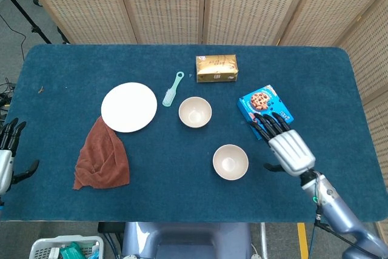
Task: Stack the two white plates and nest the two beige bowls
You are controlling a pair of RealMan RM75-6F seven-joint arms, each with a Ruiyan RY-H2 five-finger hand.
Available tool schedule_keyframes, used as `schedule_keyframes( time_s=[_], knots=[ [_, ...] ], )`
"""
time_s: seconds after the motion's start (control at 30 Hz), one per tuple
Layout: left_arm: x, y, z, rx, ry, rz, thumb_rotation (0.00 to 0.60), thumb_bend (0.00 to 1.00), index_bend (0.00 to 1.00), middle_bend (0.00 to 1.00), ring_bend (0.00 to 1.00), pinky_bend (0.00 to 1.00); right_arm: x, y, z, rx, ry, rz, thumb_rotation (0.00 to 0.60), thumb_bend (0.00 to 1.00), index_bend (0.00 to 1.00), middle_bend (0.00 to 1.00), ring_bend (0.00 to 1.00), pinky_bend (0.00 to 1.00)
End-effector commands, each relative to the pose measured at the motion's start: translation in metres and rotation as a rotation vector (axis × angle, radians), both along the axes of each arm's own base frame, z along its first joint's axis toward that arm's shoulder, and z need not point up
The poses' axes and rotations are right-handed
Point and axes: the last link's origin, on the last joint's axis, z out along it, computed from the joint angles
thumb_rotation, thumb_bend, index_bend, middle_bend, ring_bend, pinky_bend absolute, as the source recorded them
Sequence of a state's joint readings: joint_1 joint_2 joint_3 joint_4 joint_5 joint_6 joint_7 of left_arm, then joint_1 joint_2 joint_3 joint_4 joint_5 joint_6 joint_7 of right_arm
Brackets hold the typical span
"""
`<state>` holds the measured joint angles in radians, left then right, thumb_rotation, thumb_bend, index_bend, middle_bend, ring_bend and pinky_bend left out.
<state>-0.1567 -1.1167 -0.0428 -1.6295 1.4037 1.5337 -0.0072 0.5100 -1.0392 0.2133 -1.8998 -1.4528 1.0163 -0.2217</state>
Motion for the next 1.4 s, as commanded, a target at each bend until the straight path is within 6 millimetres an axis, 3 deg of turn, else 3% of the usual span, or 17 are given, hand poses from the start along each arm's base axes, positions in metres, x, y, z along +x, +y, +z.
schedule_keyframes(
  time_s=[0.03, 0.2, 0.5, 0.8, 1.17, 1.4],
  knots=[
    [0.0, -0.001, 0.003, 0.005, -0.012, 0.001, 0.6, 0.27, 0.0, 0.0, 0.0, 0.0, 0.035, -0.022, -0.02, 0.044, 0.003, 0.052, 0.6, 0.0, 0.0, 0.0, 0.0, 0.0],
    [-0.002, 0.0, 0.009, 0.011, -0.031, 0.013, 0.6, 0.27, 0.0, 0.0, 0.0, 0.0, 0.068, -0.044, -0.05, 0.09, 0.013, 0.1, 0.6, 0.0, 0.03, 0.0, 0.0, 0.0],
    [-0.001, -0.001, 0.016, 0.023, -0.063, 0.002, 0.6, 0.27, 0.0, 0.0, 0.0, 0.0, 0.099, -0.088, -0.099, 0.093, 0.084, 0.091, 0.6, 0.0, 0.09, 0.0, 0.0, 0.0],
    [-0.005, 0.002, 0.017, 0.019, -0.073, 0.021, 0.6, 0.27, 0.0, 0.0, 0.0, 0.0, 0.106, -0.112, -0.128, 0.067, 0.206, 0.046, 0.6, 0.0, 0.14, 0.0, 0.0, 0.0],
    [-0.007, 0.004, 0.015, 0.004, -0.086, 0.026, 0.6, 0.27, 0.0, 0.0, 0.0, 0.0, 0.103, -0.124, -0.148, 0.043, 0.273, -0.012, 0.6, 0.0, 0.22, 0.0, 0.0, 0.0],
    [-0.009, 0.007, 0.015, 0.007, -0.097, 0.03, 0.6, 0.27, 0.0, 0.0, 0.0, 0.0, 0.094, -0.134, -0.164, 0.026, 0.251, -0.042, 0.6, 0.18, 0.33, 0.0, 0.0, 0.0]
  ],
)
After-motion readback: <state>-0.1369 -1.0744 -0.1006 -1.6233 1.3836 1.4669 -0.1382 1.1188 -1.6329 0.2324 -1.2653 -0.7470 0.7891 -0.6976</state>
